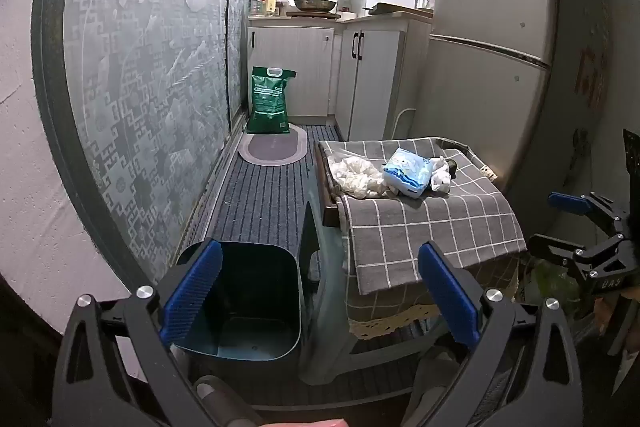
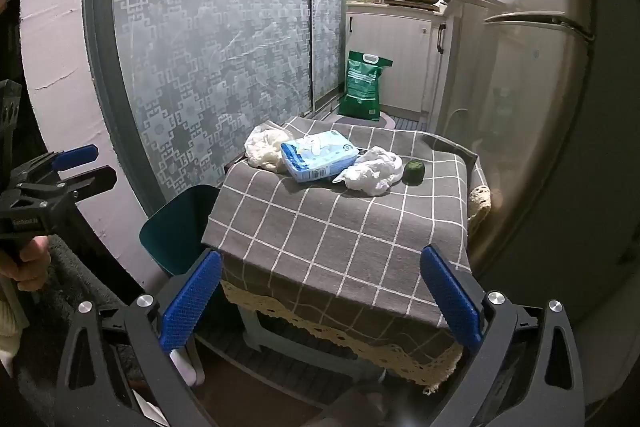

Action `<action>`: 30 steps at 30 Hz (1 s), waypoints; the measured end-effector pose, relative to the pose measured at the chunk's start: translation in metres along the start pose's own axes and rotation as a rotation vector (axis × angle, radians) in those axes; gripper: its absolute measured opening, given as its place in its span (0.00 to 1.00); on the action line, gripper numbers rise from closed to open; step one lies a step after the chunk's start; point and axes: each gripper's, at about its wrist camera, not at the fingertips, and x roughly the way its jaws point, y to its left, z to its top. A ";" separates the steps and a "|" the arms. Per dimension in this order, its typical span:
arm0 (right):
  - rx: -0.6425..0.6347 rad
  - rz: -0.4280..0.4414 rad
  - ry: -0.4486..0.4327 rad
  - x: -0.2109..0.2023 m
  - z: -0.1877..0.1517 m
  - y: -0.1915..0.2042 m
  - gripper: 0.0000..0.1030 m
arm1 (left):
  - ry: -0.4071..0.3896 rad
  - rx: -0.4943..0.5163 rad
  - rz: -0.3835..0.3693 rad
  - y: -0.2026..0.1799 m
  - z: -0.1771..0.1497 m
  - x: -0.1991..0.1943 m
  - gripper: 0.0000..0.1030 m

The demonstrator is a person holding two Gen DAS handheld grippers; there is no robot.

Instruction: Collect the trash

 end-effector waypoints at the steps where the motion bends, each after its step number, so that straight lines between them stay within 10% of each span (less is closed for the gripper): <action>1: 0.000 0.000 -0.001 0.000 0.000 0.000 0.97 | 0.001 -0.001 0.000 0.000 0.000 0.000 0.97; 30: -0.016 0.005 0.003 0.002 -0.001 0.005 0.97 | -0.007 0.001 0.001 0.000 0.000 0.000 0.97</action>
